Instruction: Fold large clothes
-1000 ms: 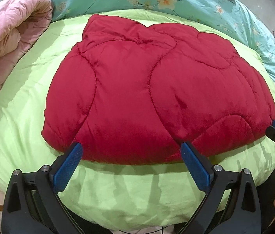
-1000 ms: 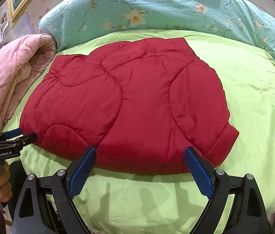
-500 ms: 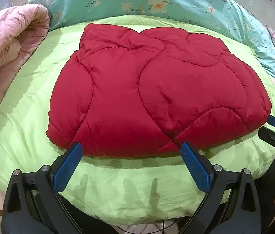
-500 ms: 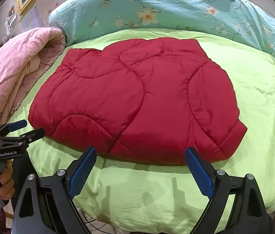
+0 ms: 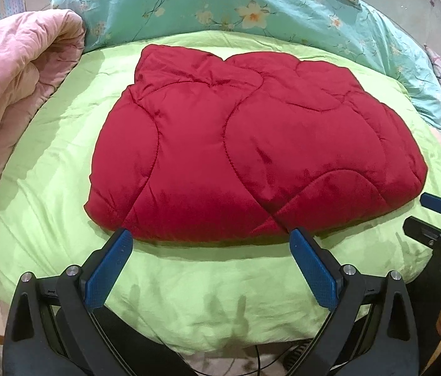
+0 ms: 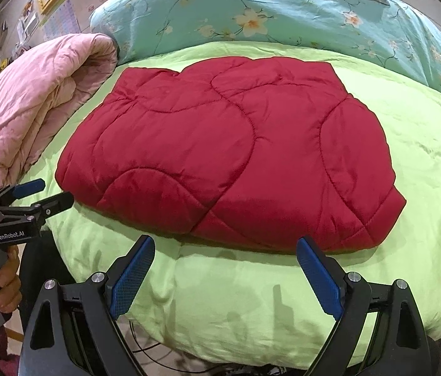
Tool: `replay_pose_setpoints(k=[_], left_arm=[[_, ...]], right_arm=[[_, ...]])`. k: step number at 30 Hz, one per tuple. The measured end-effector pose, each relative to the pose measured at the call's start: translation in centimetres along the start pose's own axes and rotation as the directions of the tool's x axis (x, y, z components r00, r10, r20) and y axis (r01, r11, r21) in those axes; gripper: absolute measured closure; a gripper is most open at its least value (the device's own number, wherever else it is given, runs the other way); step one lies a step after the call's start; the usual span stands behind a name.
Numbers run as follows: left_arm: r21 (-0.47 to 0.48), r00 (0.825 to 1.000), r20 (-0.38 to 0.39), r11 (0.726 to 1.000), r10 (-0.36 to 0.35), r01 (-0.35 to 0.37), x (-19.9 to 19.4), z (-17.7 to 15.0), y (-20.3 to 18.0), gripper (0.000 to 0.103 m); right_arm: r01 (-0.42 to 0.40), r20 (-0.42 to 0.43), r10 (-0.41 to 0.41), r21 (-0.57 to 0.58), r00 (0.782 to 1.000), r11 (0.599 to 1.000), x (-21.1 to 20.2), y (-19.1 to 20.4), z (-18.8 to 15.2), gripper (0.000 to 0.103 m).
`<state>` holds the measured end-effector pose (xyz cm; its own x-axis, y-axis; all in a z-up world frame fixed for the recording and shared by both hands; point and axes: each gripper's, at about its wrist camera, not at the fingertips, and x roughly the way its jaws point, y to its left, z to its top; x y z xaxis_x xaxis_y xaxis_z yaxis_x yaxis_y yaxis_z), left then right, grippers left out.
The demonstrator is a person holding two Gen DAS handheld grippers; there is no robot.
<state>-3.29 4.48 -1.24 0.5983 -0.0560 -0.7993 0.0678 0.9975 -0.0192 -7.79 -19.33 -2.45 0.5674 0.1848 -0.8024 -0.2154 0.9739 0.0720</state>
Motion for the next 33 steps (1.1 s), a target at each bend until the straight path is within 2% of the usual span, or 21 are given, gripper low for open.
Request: replay_pose_setpoints(k=[5, 10, 15, 21, 33], left_arm=[[-0.001, 0.999, 0.032, 1.0, -0.02, 0.02, -1.8, 0.1, 0.1, 0.002], [0.036, 0.997, 0.075, 0.999, 0.01, -0.012, -3.4, 0.9, -0.1, 0.001], [0.046, 0.998, 0.059, 0.998, 0.038, -0.041, -2.5, 1.0, -0.4, 0.001], [0.042, 0.997, 0.038, 0.997, 0.069, -0.07, -0.8, 0.9, -0.6, 0.001], [0.035, 0.996, 0.028, 0.996, 0.081, -0.082, 0.2, 2.2, -0.6, 0.001]], right_arm=[[-0.008, -0.019, 0.009, 0.008, 1.0, 1.0, -0.4, -0.2, -0.3, 0.009], [0.0, 0.013, 0.001, -0.006, 1.0, 1.0, -2.1, -0.2, 0.2, 0.006], [-0.001, 0.035, 0.002, -0.026, 0.999, 1.0, -2.8, 0.0, 0.9, 0.004], [-0.003, 0.017, 0.003, -0.027, 1.0, 1.0, -1.4, -0.1, 1.2, 0.004], [-0.02, -0.002, 0.02, -0.003, 1.0, 1.0, 0.4, -0.5, 1.9, 0.004]])
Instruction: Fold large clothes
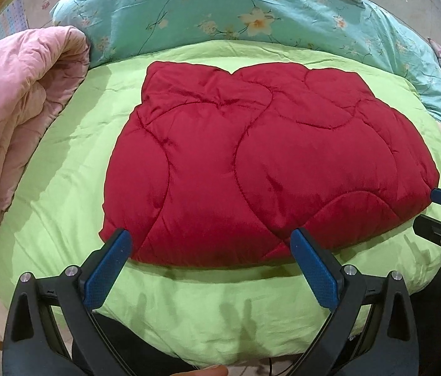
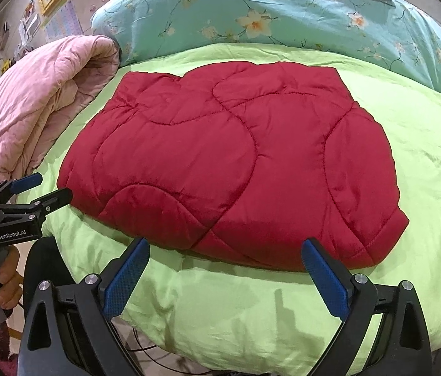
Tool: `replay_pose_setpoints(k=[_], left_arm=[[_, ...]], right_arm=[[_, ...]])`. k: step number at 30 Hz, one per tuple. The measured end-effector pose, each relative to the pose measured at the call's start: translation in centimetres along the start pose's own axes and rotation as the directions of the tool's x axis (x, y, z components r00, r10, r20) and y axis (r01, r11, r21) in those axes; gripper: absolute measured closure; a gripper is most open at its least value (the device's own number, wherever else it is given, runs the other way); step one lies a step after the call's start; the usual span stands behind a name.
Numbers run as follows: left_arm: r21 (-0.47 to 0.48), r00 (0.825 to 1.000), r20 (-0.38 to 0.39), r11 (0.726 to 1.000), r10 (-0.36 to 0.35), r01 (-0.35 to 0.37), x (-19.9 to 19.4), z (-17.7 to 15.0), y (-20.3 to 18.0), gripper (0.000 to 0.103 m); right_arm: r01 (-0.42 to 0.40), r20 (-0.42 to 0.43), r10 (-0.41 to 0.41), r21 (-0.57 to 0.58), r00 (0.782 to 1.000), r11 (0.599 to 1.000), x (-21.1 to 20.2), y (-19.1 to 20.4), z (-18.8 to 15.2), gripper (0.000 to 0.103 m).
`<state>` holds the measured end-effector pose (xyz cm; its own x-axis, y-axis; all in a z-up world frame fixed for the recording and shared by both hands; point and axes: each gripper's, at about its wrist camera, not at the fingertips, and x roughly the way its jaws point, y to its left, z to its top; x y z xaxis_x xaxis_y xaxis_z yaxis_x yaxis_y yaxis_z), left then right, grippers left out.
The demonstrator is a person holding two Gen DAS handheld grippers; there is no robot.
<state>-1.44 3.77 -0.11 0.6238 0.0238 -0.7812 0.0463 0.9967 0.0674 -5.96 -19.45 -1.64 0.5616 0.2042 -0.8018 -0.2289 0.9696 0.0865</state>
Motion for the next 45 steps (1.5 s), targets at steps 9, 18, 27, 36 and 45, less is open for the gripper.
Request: replay_pose_setpoints(k=[9, 18, 27, 36, 45], left_arm=[[-0.019, 1.0, 0.014, 1.0, -0.017, 0.017, 0.6, 0.6, -0.2, 0.001], [-0.032, 1.0, 0.017, 0.999, -0.024, 0.024, 0.9, 1.1, -0.2, 0.001], [-0.027, 1.0, 0.013, 0.999, -0.023, 0.024, 1.1, 1.2, -0.5, 0.001], [-0.016, 1.0, 0.02, 1.0, -0.024, 0.024, 1.0, 1.3, -0.8, 0.001], [-0.019, 0.999, 0.025, 1.0, -0.022, 0.022, 0.8, 1.4, -0.8, 0.001]], right_arm=[[0.014, 0.017, -0.014, 0.012, 1.0, 1.0, 0.5, -0.5, 0.8, 0.004], [0.013, 0.014, -0.013, 0.02, 1.0, 1.0, 1.2, -1.2, 1.3, 0.004], [0.012, 0.01, -0.012, 0.017, 1.0, 1.0, 1.4, -1.2, 1.5, 0.004], [0.011, 0.01, -0.011, 0.017, 1.0, 1.0, 1.5, -1.2, 1.5, 0.004], [0.009, 0.011, -0.009, 0.016, 1.0, 1.0, 1.5, -1.2, 1.7, 0.004]])
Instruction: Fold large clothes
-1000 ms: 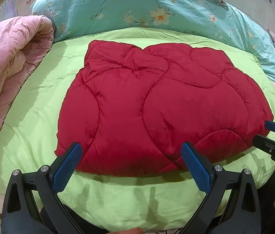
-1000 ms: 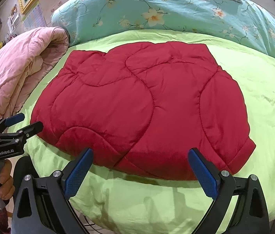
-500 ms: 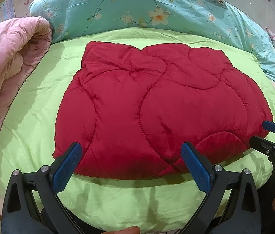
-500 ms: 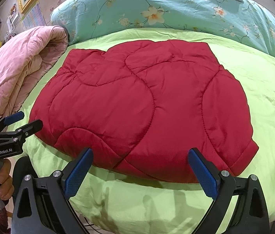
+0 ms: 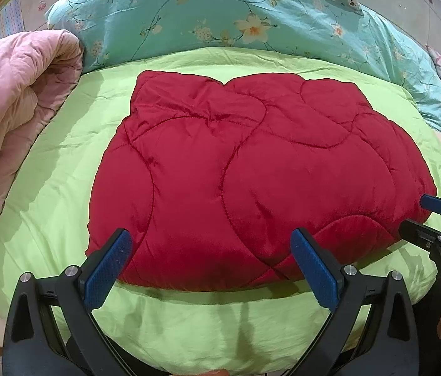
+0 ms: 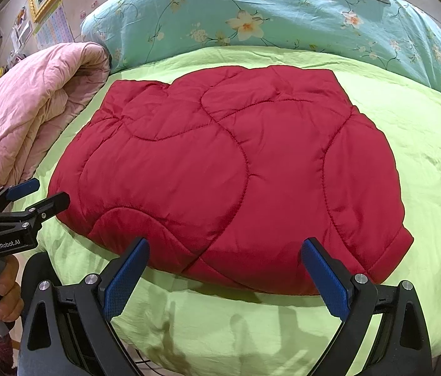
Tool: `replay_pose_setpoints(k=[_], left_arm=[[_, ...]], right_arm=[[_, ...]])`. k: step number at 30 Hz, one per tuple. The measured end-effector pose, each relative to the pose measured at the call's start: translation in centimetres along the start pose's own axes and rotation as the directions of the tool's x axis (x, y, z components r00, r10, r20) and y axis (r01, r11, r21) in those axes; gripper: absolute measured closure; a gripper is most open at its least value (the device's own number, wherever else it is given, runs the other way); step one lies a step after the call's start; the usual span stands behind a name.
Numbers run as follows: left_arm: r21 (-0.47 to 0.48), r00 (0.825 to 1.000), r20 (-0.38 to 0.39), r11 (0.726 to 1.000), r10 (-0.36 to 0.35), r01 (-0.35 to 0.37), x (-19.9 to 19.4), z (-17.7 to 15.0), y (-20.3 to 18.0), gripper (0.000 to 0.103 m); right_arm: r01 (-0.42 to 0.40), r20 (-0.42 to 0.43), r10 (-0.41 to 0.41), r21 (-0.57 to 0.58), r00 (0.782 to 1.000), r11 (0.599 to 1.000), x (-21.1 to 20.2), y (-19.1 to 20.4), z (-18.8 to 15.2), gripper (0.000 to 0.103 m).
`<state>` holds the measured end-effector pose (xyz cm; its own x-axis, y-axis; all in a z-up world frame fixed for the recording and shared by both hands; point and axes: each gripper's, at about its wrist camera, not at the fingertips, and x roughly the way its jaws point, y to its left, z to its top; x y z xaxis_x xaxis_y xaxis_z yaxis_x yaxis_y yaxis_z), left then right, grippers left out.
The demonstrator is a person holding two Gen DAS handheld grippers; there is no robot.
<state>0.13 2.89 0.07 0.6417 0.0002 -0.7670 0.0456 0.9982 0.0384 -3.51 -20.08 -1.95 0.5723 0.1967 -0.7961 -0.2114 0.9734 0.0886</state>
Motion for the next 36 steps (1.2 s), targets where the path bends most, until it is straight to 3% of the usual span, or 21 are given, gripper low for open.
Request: replay_pose_setpoints(k=[36], left_arm=[[0.011, 1.0, 0.024, 1.0, 0.009, -0.01, -0.72, 0.26, -0.43, 0.001]], right_arm=[[-0.004, 0.013, 0.005, -0.01, 1.0, 1.0, -0.78, 0.21, 0.34, 0.004]])
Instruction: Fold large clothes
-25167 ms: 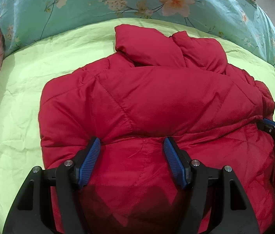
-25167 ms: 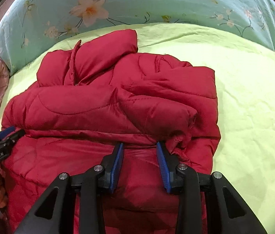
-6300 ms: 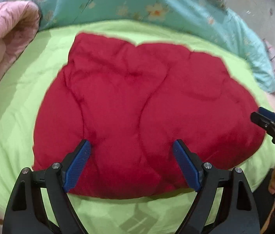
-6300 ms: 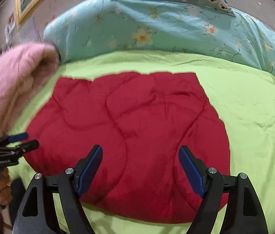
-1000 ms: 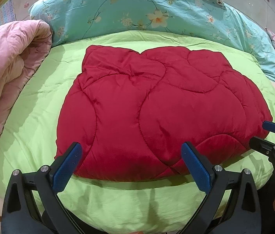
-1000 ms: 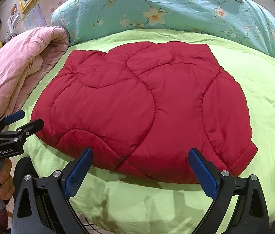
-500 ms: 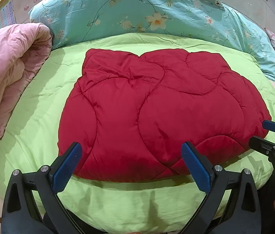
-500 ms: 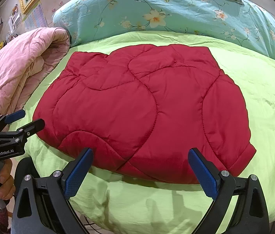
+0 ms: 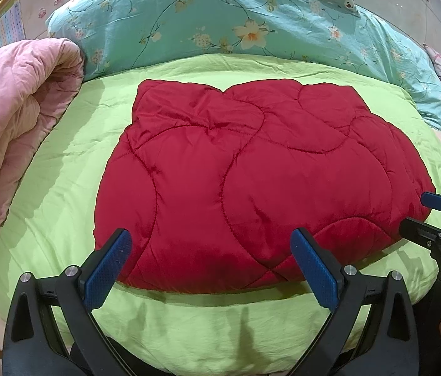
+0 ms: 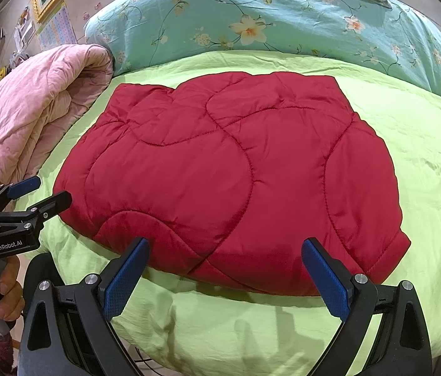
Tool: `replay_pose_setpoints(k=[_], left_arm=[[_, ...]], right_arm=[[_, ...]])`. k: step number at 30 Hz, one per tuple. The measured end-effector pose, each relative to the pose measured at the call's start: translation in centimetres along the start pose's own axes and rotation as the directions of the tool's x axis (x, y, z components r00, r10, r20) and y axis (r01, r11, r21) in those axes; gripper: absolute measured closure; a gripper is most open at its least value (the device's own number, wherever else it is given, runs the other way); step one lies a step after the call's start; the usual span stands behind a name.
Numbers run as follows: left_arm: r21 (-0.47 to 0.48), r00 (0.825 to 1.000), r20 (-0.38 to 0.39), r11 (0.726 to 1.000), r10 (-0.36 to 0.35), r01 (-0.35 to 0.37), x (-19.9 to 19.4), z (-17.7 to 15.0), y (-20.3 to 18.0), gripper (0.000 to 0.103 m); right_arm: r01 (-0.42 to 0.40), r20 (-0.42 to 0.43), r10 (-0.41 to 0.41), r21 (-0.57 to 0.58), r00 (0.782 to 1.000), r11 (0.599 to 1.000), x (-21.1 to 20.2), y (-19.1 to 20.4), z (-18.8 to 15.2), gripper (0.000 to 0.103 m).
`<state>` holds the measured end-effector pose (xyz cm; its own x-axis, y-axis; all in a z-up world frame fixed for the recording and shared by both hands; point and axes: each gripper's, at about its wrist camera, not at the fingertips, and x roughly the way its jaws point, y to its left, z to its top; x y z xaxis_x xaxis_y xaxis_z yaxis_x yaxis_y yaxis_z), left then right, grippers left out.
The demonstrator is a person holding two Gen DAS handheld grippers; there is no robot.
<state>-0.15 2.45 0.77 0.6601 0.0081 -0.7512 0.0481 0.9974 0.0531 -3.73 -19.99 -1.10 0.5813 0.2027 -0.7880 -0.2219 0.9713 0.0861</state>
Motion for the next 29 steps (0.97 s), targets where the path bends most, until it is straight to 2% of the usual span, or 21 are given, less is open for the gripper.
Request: replay_pose_setpoints(k=[18, 29], left_arm=[[-0.01, 1.0, 0.013, 1.0, 0.016, -0.016, 0.4, 0.5, 0.8, 0.001], [-0.017, 1.0, 0.012, 1.0, -0.002, 0.002, 0.3, 0.4, 0.8, 0.001]], right_arm=[[-0.002, 0.008, 0.002, -0.012, 1.0, 1.0, 0.6, -0.1, 1.1, 0.004], [-0.01, 0.022, 0.01, -0.015, 1.0, 1.0, 0.5, 0.0, 1.5, 0.004]])
